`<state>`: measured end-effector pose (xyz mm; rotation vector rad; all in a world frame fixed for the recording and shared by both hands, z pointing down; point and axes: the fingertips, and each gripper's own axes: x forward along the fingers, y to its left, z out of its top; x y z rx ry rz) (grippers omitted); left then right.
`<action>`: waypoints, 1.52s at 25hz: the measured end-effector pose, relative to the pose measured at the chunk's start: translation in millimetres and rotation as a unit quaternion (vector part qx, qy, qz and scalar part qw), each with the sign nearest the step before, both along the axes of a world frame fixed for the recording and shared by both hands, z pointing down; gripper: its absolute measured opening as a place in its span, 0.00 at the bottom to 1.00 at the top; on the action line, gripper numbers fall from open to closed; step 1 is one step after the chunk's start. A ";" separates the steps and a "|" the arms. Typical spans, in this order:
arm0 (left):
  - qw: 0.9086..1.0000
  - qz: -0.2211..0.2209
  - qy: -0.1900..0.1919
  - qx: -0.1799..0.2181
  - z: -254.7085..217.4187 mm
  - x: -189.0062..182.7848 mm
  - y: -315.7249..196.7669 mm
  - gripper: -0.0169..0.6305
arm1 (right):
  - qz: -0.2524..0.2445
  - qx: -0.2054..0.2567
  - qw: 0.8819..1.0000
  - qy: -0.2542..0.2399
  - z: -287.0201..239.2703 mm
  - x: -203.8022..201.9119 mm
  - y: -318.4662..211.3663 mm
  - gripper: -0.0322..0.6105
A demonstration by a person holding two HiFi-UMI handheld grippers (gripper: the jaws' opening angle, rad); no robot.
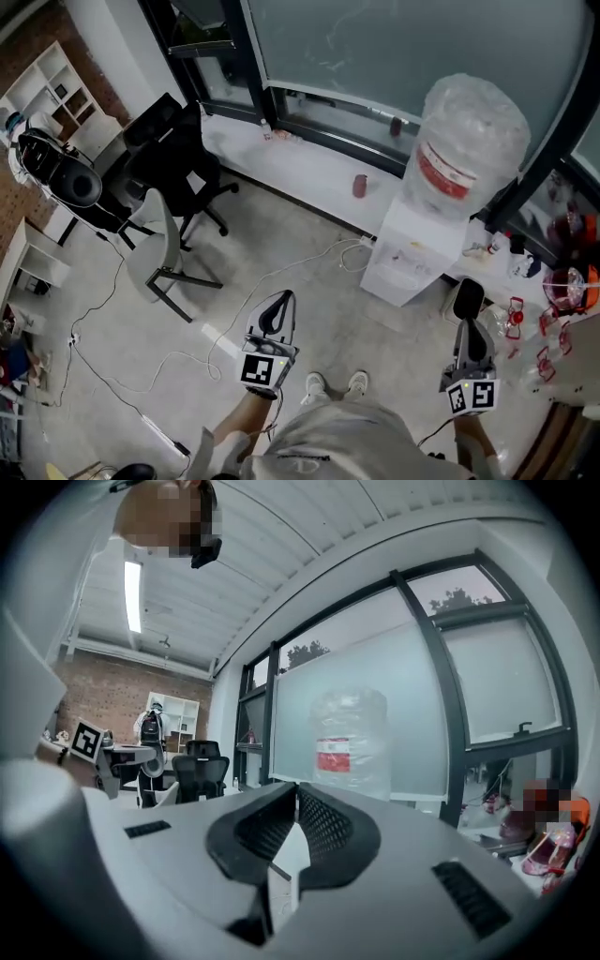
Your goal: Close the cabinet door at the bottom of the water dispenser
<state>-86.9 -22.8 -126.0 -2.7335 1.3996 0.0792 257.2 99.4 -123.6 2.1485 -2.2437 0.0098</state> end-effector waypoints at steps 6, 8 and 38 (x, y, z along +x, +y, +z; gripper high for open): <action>0.998 -0.026 0.026 0.043 -38.3 -19.4 3.1 0.04 | 0.020 0.031 0.999 0.000 -17.9 -1.3 15.0 0.09; 0.998 -0.022 0.017 0.061 -46.8 -17.0 3.2 0.04 | 0.027 0.044 0.999 0.000 -24.0 -2.4 15.3 0.09; 0.997 -0.011 0.046 0.058 -50.8 -15.6 3.1 0.04 | 0.053 0.053 0.997 0.007 -24.9 -1.0 17.6 0.07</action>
